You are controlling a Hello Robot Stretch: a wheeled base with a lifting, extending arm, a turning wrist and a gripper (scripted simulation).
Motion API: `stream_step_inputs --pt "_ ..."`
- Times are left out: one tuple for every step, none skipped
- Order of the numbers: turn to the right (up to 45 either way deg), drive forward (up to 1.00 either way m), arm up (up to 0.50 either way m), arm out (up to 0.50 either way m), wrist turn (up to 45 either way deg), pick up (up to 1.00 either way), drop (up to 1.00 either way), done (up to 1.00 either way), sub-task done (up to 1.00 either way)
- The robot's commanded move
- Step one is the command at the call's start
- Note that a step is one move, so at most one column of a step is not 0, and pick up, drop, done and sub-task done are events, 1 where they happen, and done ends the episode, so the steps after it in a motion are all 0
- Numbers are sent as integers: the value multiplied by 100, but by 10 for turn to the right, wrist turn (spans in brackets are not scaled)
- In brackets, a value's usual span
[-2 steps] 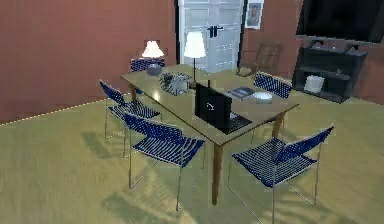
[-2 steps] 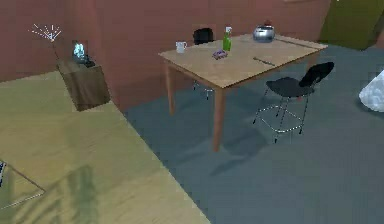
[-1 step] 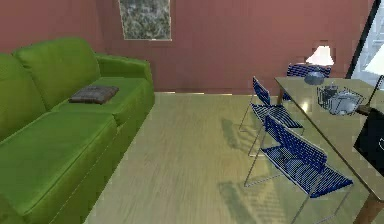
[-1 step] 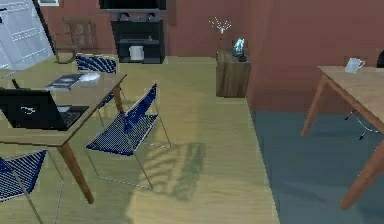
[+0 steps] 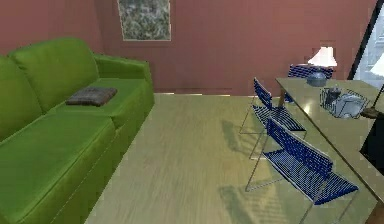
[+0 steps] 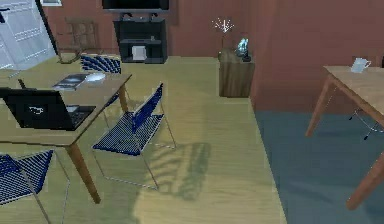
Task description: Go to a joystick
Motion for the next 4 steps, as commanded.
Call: stream_step_inputs --pt "0 65 0 0 0 0 0 0 0" --pt "450 0 0 0 0 0 0 0 0" --pt "210 0 0 0 0 0 0 0 0" --pt "0 100 0 0 0 0 0 0 0"
